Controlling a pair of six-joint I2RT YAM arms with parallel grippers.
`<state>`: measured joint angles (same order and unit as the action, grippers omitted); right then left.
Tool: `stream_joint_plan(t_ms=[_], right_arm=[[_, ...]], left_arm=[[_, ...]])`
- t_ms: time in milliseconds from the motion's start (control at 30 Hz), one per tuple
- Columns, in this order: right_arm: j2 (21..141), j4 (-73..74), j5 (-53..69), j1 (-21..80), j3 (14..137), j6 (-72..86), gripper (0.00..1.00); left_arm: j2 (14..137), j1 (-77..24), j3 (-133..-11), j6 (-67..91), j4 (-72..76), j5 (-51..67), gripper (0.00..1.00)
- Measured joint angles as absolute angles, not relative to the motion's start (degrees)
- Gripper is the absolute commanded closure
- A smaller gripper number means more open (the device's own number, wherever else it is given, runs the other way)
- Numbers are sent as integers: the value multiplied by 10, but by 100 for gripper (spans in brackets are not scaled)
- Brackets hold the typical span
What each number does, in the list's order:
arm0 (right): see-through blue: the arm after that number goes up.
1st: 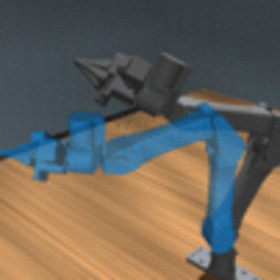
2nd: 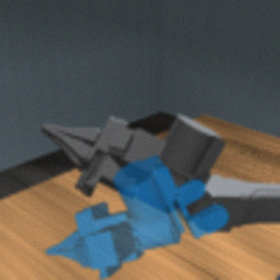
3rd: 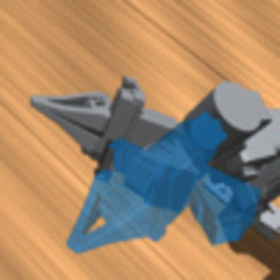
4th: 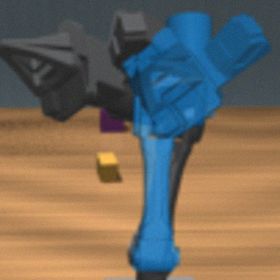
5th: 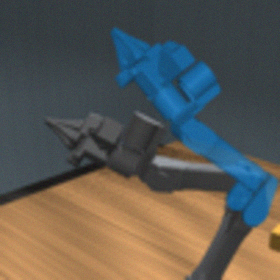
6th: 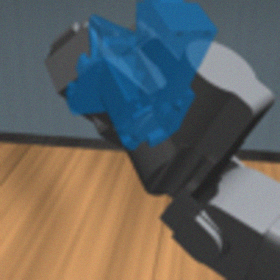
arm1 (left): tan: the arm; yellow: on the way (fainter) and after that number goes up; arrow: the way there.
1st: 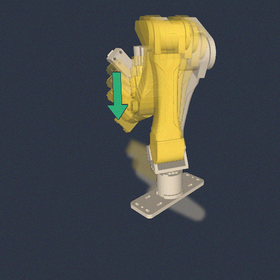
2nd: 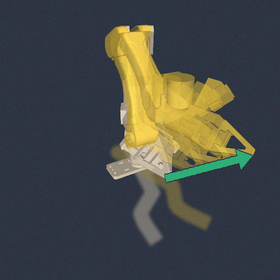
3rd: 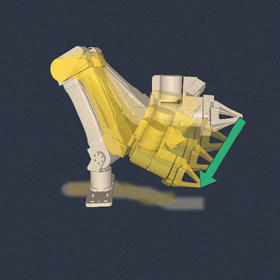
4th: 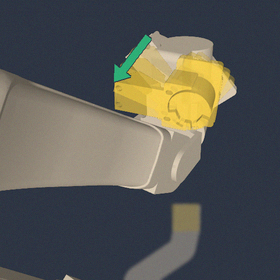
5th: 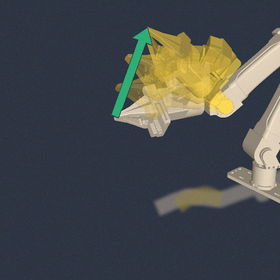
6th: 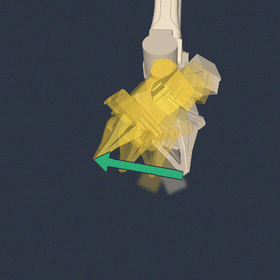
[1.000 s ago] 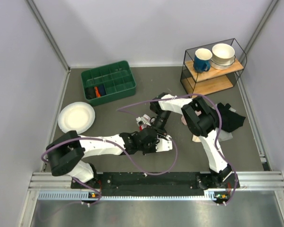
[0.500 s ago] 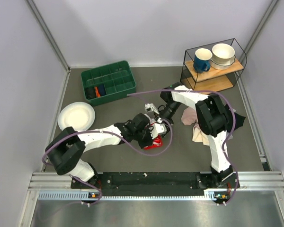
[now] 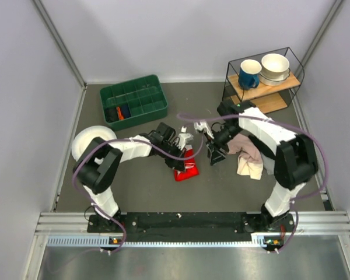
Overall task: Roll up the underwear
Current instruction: Roll the underwear to the center of the board.
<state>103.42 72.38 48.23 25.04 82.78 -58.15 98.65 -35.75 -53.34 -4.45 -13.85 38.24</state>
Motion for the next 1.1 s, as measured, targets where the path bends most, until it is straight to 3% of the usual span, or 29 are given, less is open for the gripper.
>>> stream_joint_plan(t_ms=[333,633,733,933,1100], right_arm=[[847,501,392,422,599,-651,43],[894,317,267,513,558,-675,43],[933,291,237,519,558,-675,44],[959,264,201,521,558,-675,48],[962,255,190,523,558,-673,51]], left_arm=[[1084,-308,-605,38,-197,469,100],[1103,-292,-610,79,-199,493,96],[1104,-291,-610,87,-197,495,88],[1100,-281,-598,114,-163,496,57],[1043,-267,-568,133,-119,471,52]])
